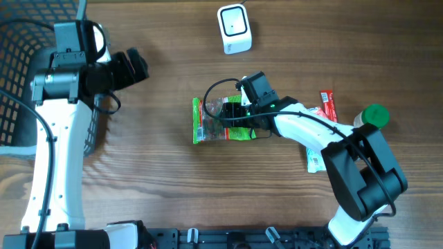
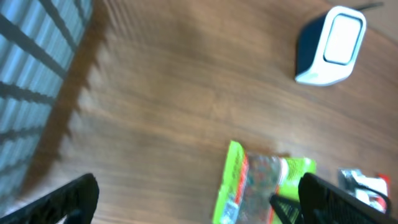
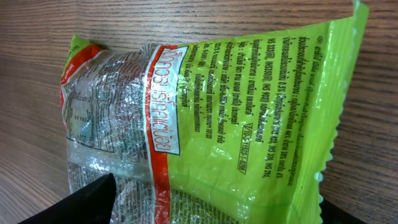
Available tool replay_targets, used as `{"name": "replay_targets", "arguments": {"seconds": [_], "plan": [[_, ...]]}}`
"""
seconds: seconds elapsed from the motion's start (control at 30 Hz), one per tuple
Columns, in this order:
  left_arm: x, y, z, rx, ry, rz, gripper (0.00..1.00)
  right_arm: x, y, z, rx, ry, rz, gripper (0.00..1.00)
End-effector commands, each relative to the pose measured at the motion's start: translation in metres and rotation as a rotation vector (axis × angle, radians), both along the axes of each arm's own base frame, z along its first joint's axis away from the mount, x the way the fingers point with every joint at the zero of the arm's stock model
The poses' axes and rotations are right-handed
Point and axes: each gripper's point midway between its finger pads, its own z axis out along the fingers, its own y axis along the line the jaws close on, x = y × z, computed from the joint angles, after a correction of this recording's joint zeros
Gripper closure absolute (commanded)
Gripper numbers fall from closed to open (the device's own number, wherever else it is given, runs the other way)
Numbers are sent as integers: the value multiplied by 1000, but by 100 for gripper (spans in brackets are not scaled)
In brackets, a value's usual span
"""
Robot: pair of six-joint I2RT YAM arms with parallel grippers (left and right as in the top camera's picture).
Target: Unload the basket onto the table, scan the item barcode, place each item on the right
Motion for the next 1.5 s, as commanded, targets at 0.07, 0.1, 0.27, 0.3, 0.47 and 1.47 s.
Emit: {"name": "replay_targets", "arguments": {"seconds": [0.07,0.1,0.27,0.3,0.47,1.47], "plan": [[-38,-40,-62,-139,219,-95,96,-14,-9,-20,-41,58,-19,16],[-41,-47,-81,-144,239,-104,96,-14,-9,-20,-38,60,-17,16],[-53,-98,-164,-136,333,-228,96,-19,-7,-20,-23,85,-8,16],[-50,-112,-180,-130,353,-264,96,-21,-4,-19,-4,96,2,16],[-46,-145,-225,-140,405,-317,96,-30,5,-15,58,138,36,17],[2,-46,-56,28,-42,-120,96,-75,-51,180,654,-282,542,96]]}}
